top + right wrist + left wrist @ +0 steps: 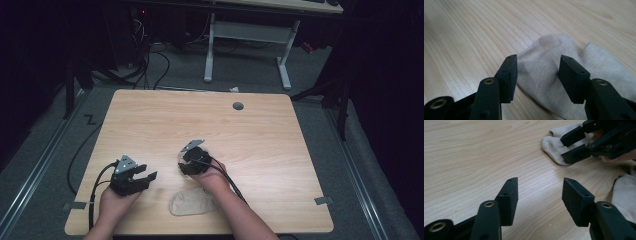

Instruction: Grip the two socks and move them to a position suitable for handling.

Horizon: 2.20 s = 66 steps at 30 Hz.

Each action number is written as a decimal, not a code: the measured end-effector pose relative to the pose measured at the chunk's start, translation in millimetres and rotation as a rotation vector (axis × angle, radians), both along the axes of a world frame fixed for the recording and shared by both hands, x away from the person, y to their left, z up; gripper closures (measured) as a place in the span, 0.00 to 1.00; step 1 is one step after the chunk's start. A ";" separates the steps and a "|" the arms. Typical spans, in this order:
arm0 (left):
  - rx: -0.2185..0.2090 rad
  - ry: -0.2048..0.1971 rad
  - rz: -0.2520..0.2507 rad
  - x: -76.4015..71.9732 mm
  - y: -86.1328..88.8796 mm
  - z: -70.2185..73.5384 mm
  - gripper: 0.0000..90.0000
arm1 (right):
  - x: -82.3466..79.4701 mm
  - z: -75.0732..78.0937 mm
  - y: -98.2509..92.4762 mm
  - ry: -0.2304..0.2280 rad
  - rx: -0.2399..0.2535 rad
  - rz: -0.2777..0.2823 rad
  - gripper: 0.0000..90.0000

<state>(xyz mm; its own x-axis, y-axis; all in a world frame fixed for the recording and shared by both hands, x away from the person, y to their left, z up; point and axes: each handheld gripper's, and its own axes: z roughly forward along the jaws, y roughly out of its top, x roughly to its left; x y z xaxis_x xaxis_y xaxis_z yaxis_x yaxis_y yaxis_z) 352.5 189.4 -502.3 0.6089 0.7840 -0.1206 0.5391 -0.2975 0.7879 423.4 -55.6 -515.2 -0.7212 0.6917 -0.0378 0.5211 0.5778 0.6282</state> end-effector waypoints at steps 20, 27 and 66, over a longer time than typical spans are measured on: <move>0.011 0.004 -0.014 -0.3 -4.5 -2.4 0.52 | -4.4 4.9 1.3 -0.007 0.001 0.025 0.94; 0.020 -0.001 -0.028 1.7 -9.4 -1.3 0.53 | -21.1 26.3 -5.7 -0.059 0.084 0.038 0.94; 0.073 0.004 -0.072 -5.8 -23.8 -9.4 0.52 | -43.3 2.0 -171.5 -0.054 0.234 -0.320 0.88</move>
